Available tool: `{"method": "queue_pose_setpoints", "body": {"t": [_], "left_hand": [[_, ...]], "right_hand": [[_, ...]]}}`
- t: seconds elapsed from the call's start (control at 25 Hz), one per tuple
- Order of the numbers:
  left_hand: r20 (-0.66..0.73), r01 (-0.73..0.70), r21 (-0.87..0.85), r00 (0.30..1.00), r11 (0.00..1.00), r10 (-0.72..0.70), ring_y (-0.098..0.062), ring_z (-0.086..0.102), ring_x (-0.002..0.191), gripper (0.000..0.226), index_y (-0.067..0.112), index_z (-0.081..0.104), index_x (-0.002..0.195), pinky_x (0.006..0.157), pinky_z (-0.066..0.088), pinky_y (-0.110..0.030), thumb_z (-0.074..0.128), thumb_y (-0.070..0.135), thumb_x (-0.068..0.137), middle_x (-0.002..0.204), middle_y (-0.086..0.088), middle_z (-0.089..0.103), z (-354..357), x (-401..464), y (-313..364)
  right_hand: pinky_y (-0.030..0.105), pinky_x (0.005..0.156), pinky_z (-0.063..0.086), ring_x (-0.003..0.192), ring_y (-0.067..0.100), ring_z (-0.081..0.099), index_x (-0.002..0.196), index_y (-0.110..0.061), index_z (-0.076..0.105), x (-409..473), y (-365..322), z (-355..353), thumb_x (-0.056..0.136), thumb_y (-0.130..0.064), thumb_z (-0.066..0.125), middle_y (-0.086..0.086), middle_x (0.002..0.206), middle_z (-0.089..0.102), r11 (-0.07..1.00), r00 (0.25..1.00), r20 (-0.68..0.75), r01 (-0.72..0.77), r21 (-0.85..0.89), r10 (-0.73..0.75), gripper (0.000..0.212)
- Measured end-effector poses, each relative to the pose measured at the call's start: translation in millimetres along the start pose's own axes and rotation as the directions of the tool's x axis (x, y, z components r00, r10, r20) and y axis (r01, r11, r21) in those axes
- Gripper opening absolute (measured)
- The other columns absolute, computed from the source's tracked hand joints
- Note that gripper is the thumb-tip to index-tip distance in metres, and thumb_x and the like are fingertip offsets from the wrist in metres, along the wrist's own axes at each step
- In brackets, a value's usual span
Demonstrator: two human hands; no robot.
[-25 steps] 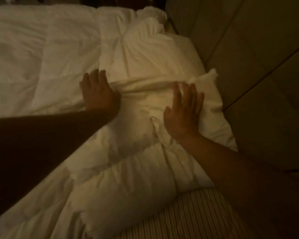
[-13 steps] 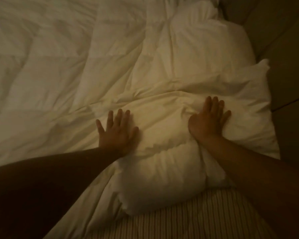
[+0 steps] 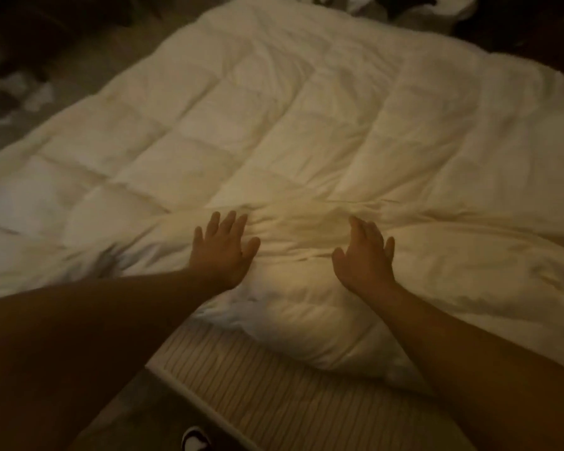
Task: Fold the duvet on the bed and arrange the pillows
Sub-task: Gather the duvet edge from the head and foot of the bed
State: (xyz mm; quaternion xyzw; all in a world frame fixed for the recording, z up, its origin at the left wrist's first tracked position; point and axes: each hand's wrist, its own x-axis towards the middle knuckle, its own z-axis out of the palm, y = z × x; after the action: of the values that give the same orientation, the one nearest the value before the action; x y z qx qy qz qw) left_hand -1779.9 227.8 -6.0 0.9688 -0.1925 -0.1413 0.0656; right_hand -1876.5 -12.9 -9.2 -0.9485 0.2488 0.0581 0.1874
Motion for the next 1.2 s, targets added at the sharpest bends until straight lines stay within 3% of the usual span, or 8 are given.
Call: {"method": "queue_pose_setpoints", "body": {"t": [0.24, 0.48, 0.64, 0.84, 0.92, 1.08, 1.16, 1.2], "left_hand": [[-0.049, 0.139, -0.06, 0.989, 0.989, -0.142, -0.026, 0.004, 0.15, 0.068, 0.026, 0.015, 0.155, 0.119, 0.009, -0.053, 0.015, 0.062, 0.096, 0.163, 0.0, 0.013, -51, -69, -206], [-0.002, 0.386, -0.141, 0.921, 0.912, -0.39, -0.026, 0.005, 0.15, 0.065, 0.026, 0.019, 0.154, 0.12, 0.006, -0.052, 0.017, 0.059, 0.098, 0.163, 0.0, 0.014, -62, -148, -394], [0.01, 0.467, -0.18, 0.881, 0.865, -0.474, -0.029, 0.012, 0.149, 0.066, 0.022, 0.026, 0.152, 0.12, 0.014, -0.05, 0.017, 0.059, 0.098, 0.161, -0.004, 0.022, -57, -179, -453], [0.098, 0.531, -0.303, 0.843, 0.791, -0.529, -0.033, 0.047, 0.128, 0.073, 0.016, 0.051, 0.136, 0.107, 0.036, -0.041, 0.016, 0.064, 0.095, 0.137, -0.012, 0.054, -24, -192, -491], [0.252, 0.629, -0.446, 0.771, 0.637, -0.585, -0.032, 0.054, 0.121, 0.067, 0.015, 0.059, 0.125, 0.102, 0.041, -0.037, 0.018, 0.061, 0.098, 0.129, -0.013, 0.059, -18, -184, -504], [0.68, 0.843, -0.539, 0.443, 0.012, -0.584, -0.034, 0.042, 0.133, 0.072, 0.01, 0.037, 0.147, 0.11, 0.032, -0.039, 0.022, 0.061, 0.099, 0.15, -0.016, 0.041, -16, -149, -526], [0.77, 0.852, -0.501, 0.358, -0.154, -0.528, -0.037, 0.045, 0.129, 0.078, 0.01, 0.032, 0.149, 0.104, 0.035, -0.045, 0.025, 0.067, 0.096, 0.147, -0.017, 0.043, -21, -126, -532], [0.794, 0.851, -0.484, 0.329, -0.204, -0.511, -0.037, 0.046, 0.128, 0.081, 0.01, 0.03, 0.149, 0.104, 0.036, -0.048, 0.027, 0.07, 0.093, 0.146, -0.017, 0.045, -25, -111, -534]], "right_hand": [[0.054, 0.118, 0.003, 0.149, 0.023, 0.008, 0.153, -0.019, 0.017, -33, -207, 43, 0.091, -0.042, 0.049, 0.005, 0.16, 0.02, 0.969, 0.969, 0.063, 0.241, -0.05, -0.238, 0.074], [0.056, 0.118, 0.006, 0.148, 0.025, 0.01, 0.152, -0.025, 0.017, -72, -378, 105, 0.083, -0.054, 0.057, 0.002, 0.158, 0.022, 0.856, 0.865, 0.177, 0.495, -0.15, -0.469, 0.085], [0.057, 0.118, 0.004, 0.149, 0.026, 0.007, 0.152, -0.029, 0.015, -84, -453, 147, 0.081, -0.055, 0.061, 0.002, 0.159, 0.019, 0.715, 0.743, 0.279, 0.665, -0.215, -0.608, 0.089], [0.062, 0.114, -0.008, 0.149, 0.031, -0.001, 0.153, -0.027, 0.008, -87, -517, 209, 0.083, -0.056, 0.061, 0.006, 0.161, 0.01, 0.537, 0.624, 0.445, 0.781, -0.319, -0.643, 0.093], [0.065, 0.111, -0.009, 0.146, 0.034, 0.013, 0.152, -0.026, 0.015, -83, -534, 231, 0.086, -0.051, 0.057, 0.009, 0.155, 0.024, 0.522, 0.639, 0.49, 0.768, -0.371, -0.593, 0.082], [0.052, 0.107, 0.027, 0.119, 0.029, 0.047, 0.119, -0.028, 0.055, -44, -559, 248, 0.092, -0.024, 0.048, 0.003, 0.121, 0.053, 0.535, 0.618, 0.453, 0.785, -0.312, -0.643, 0.028], [0.044, 0.095, 0.037, 0.113, 0.028, 0.051, 0.116, -0.027, 0.055, -16, -570, 251, 0.094, -0.035, 0.048, 0.002, 0.118, 0.053, 0.6, 0.608, 0.449, 0.779, -0.182, -0.654, 0.025], [0.045, 0.095, 0.037, 0.113, 0.027, 0.05, 0.122, -0.029, 0.051, -5, -575, 255, 0.09, -0.051, 0.05, 0.002, 0.121, 0.051, 0.611, 0.58, 0.505, 0.782, -0.125, -0.639, 0.04]]}}
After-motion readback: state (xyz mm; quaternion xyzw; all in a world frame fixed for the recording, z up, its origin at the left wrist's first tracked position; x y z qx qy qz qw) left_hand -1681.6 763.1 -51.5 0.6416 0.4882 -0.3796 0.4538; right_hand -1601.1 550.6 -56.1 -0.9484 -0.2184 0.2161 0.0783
